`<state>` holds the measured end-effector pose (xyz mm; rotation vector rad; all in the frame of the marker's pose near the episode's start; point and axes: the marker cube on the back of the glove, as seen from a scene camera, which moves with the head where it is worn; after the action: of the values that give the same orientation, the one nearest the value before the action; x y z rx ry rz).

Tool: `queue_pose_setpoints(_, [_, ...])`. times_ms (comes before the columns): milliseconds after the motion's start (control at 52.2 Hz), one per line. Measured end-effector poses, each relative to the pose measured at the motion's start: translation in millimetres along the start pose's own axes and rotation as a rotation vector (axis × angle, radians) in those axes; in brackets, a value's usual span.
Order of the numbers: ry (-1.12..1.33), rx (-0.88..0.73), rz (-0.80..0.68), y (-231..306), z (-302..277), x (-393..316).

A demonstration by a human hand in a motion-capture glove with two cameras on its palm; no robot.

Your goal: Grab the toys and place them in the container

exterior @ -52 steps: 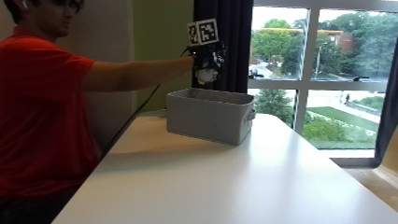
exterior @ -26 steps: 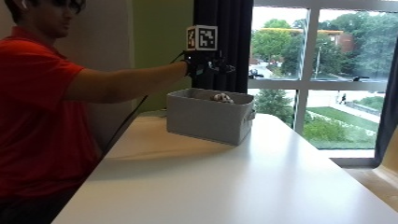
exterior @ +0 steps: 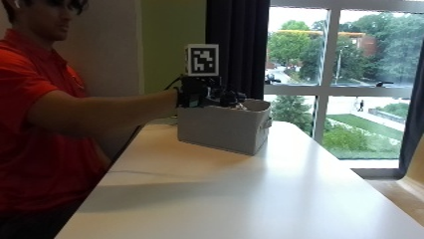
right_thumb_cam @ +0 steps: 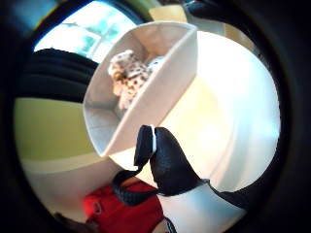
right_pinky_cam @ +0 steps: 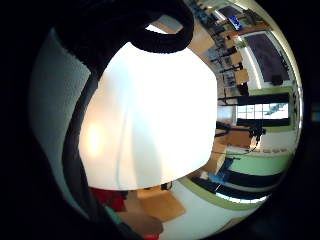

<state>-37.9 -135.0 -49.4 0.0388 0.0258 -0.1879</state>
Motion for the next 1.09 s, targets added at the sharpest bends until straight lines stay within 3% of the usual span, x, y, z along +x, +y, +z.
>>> queue_pose_setpoints(211, [-0.069,-0.011,0.087,36.3,16.0,57.0])
queue_pose_setpoints(479, [0.019,-0.021,0.219,68.3,30.7,95.5])
queue_pose_setpoints(1093, [-0.082,0.031,0.247,73.5,40.6,64.1])
